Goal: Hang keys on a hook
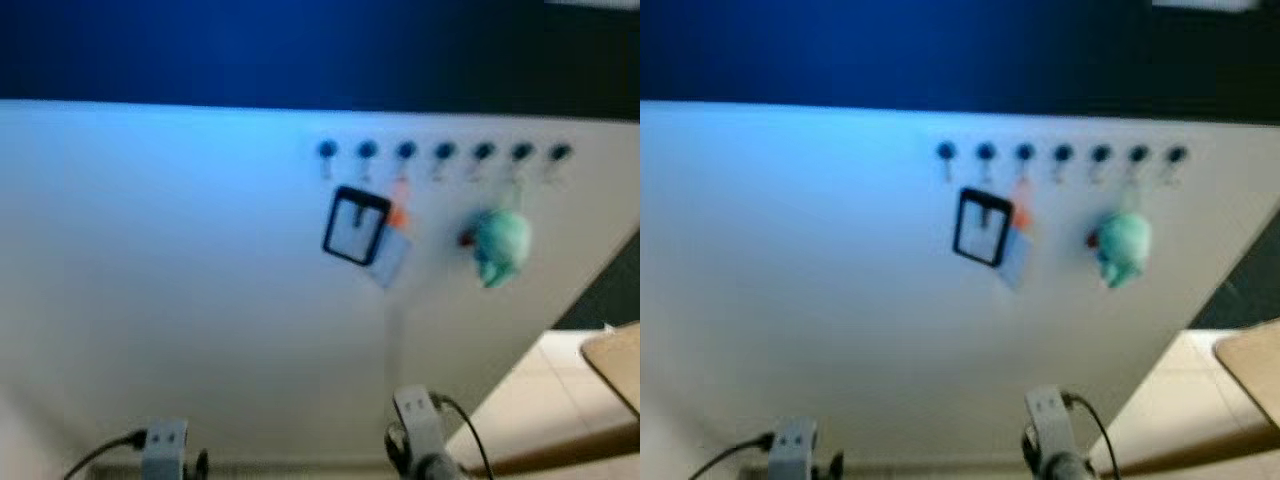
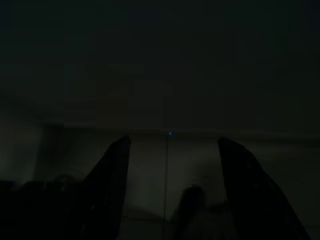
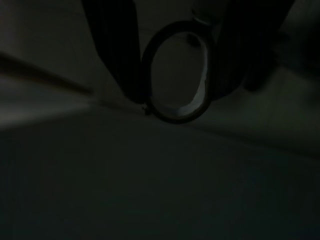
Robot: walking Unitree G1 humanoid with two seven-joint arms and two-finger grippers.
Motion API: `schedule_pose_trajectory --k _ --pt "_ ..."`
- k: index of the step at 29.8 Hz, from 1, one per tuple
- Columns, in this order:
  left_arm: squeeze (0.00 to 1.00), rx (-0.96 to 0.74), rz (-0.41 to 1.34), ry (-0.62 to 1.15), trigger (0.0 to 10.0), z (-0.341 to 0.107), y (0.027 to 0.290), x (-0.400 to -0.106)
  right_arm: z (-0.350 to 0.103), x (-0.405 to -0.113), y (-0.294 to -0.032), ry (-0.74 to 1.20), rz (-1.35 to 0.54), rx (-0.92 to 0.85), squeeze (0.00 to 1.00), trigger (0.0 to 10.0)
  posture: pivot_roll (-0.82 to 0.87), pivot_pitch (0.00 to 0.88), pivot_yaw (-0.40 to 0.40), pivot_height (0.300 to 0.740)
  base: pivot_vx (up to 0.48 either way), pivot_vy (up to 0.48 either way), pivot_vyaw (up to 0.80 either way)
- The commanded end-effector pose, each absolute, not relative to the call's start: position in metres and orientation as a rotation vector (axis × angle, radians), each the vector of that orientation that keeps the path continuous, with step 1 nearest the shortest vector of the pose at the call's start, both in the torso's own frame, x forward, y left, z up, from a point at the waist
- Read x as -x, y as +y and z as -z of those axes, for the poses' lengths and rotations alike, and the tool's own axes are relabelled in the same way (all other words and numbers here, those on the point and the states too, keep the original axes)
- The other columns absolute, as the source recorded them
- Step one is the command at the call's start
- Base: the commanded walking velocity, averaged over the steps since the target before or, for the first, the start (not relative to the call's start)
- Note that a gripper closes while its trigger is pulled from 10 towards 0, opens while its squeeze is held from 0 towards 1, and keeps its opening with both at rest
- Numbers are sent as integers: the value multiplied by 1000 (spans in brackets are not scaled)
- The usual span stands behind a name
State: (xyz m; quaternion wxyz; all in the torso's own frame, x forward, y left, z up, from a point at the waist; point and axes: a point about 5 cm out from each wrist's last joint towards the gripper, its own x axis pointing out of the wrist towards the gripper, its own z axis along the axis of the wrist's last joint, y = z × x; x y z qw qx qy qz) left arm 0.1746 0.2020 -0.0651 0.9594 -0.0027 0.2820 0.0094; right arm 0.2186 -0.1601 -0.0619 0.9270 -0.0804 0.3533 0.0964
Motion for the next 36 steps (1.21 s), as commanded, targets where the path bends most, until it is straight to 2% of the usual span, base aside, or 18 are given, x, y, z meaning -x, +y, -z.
schedule_pose_trajectory --k 1,10,20,36 --pt "0 -2 -18 552 10000 64 201 -173 65 -214 -164 743 -185 167 0 10000 86 49 -46 740 0 0 800" --pt "0 11 2 534 10000 62 199 -177 66 -212 -165 749 -160 117 0 10000 82 50 -49 740 0 0 192" --pt "0 30 17 529 10000 62 195 -176 66 -212 -166 750 -161 120 0 10000 81 51 -49 740 0 -424 0" --pt "0 29 -15 560 10000 64 199 -176 66 -211 -165 757 -157 102 0 10000 80 54 -44 740 0 0 0"
